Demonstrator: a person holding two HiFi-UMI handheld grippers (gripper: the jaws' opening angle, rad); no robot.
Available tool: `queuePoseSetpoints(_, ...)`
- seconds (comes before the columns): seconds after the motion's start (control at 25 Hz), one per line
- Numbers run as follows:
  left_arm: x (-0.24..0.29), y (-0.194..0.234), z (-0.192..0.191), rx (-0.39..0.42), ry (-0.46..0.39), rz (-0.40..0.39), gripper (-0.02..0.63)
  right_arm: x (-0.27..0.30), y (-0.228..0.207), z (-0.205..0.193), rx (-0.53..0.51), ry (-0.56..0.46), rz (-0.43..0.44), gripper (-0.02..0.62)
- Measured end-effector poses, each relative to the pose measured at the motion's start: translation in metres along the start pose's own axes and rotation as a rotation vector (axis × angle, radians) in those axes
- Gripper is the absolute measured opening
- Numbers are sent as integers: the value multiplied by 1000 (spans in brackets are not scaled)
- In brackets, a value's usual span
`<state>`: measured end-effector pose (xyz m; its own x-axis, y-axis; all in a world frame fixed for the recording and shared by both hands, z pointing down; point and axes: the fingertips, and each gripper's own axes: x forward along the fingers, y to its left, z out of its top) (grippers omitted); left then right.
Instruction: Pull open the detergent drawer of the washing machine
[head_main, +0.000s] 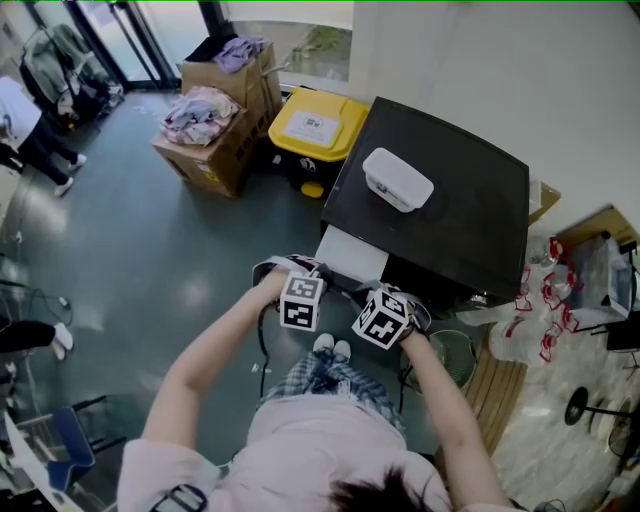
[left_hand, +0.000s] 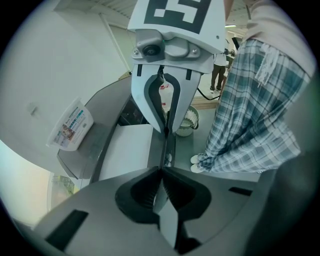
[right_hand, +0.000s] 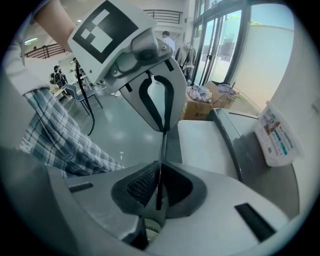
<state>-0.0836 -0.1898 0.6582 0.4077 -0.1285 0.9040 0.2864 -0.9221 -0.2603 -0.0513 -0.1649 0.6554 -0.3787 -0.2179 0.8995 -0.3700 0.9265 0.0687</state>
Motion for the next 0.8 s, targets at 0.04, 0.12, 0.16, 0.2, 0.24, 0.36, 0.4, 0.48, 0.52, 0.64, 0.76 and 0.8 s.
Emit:
queuePoseSetpoints(0.04, 1, -2, 0, 1, 2, -2, 46, 1, 1, -1, -4, 3, 2, 43)
queuePoseSetpoints(0.12, 2, -6, 0, 2, 5, -2, 46, 2, 5, -2, -6, 7, 5, 43)
queuePoseSetpoints(0.16, 3, -8, 0, 1, 7, -1, 46, 2, 6, -3, -3, 6, 7, 43)
queuePoseSetpoints(0.2, 3, -8, 0, -1, 7, 1, 46, 2, 7, -3, -1, 4, 7, 43)
queuePoseSetpoints(0.24, 3, -9, 0, -3, 7, 2, 46, 2, 7, -3, 1, 3, 6, 43)
queuePoseSetpoints(0.36, 1, -10, 0, -7, 7, 4, 46, 2, 9, -2, -2, 4, 7, 43)
queuePoseSetpoints(0.4, 1, -11, -1, -8, 7, 5, 46, 3, 11, -2, -3, 5, 7, 43)
queuePoseSetpoints(0.48, 0, -13, -2, -10, 7, 7, 46, 3, 13, -1, -1, 4, 7, 43)
queuePoseSetpoints(0.52, 0, -14, -3, -11, 6, 9, 46, 4, 13, -1, 1, 4, 7, 43)
queuePoseSetpoints(0.64, -1, -17, -2, -13, 8, 11, 44, 3, 16, -2, -1, 3, 9, 43)
queuePoseSetpoints(0.76, 0, -19, -1, -12, 10, 15, 44, 3, 18, -3, -4, 0, 6, 43)
queuePoseSetpoints(0.8, 0, -20, -1, -10, 12, 15, 44, 4, 19, -3, -4, -1, 9, 43)
